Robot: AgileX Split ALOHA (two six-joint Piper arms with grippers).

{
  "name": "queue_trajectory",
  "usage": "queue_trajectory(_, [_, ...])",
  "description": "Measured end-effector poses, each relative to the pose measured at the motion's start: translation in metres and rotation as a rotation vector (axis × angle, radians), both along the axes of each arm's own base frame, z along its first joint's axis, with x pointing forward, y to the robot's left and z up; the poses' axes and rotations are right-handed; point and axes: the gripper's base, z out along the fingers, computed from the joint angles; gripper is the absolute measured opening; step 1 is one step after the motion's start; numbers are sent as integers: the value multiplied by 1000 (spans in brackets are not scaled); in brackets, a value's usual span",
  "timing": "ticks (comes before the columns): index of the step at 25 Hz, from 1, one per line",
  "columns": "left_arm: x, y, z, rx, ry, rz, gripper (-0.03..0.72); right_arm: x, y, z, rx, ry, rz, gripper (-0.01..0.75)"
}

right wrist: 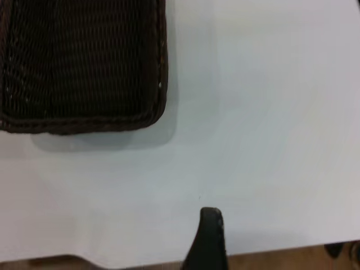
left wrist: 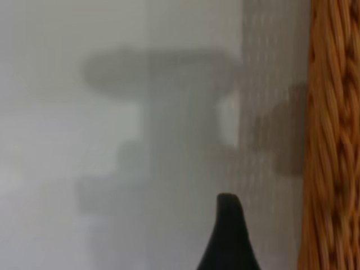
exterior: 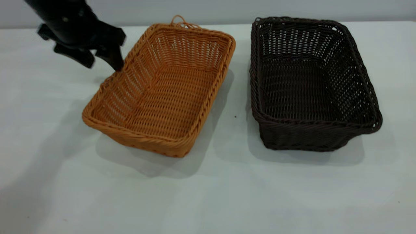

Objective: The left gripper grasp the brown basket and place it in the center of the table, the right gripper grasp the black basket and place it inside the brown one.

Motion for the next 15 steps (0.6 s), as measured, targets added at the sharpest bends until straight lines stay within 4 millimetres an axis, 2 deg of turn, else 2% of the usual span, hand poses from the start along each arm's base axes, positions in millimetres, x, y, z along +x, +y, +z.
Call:
queue_trajectory(5, [16,-14,-23,3,13,-23,507,16,2,-1,41,72,2,590])
queue_trajectory(7, [20,-17,-32,4,19,-28,479,25,3,4,60,85,2,590])
queue_trajectory(9, [22,-20,-41,7,28,-35,414,36,5,7,102,113,2,590])
queue_trajectory(14, [22,-24,-53,24,38,-74,105,67,21,2,300,214,55,585])
queue_trajectory(15, [23,-25,-52,21,32,-75,84,75,25,-2,349,240,74,585])
